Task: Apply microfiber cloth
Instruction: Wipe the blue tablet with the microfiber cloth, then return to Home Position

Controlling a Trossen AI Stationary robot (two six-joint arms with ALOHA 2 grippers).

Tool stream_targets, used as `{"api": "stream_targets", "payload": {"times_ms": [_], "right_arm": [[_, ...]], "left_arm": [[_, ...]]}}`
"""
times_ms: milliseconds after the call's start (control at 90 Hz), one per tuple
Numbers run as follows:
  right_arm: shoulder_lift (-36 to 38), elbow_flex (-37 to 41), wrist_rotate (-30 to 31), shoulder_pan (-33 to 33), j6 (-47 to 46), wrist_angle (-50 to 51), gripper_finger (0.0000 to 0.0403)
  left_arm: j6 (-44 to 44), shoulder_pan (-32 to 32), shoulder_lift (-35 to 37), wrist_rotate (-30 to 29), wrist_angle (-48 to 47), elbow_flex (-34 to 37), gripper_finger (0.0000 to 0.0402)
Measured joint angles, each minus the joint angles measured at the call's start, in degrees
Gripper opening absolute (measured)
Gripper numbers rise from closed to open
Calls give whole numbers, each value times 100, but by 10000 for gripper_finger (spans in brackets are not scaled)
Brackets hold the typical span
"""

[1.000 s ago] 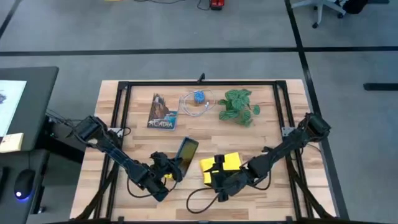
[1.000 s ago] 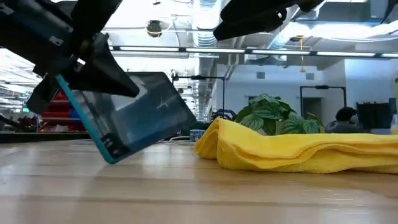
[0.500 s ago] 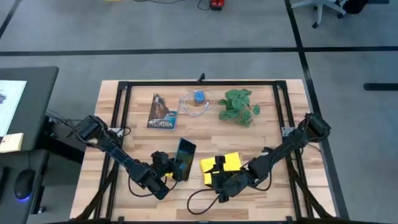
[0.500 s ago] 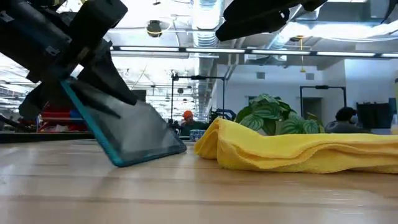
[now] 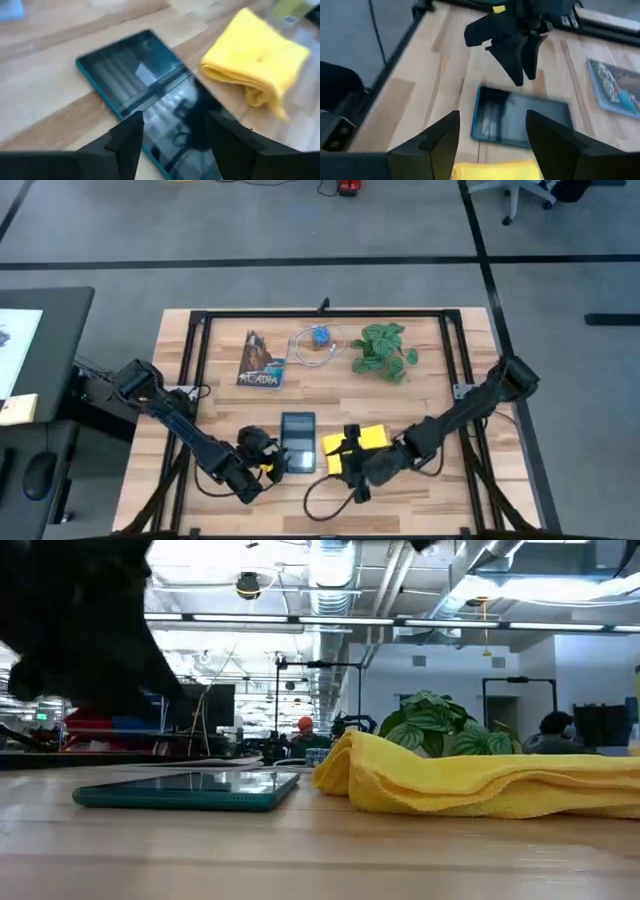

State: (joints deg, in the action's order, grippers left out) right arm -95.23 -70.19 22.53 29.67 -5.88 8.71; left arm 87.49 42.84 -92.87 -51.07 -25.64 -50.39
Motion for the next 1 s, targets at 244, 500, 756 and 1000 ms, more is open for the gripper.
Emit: {"api": "stream_targets", "payload": {"times_ms": [244,500,756,1000], "right_arm": [[1197,0,-309,-811,89,976,211],[2685,468,-914,-2064,-11,1428,211],[4030,1964,-1825,-3221,-313,1225,211],[5357,3200,-2374,-4212,-636,951,211]], "left_arm": [[-1209,86,1061,-829,-36,0,173],[-2889,-396,2191,-911,20,0,145],[-5627,-1771,2825,1378,1936,0,98],[-6655,-3439,2658,3360,3002,2,82]]}}
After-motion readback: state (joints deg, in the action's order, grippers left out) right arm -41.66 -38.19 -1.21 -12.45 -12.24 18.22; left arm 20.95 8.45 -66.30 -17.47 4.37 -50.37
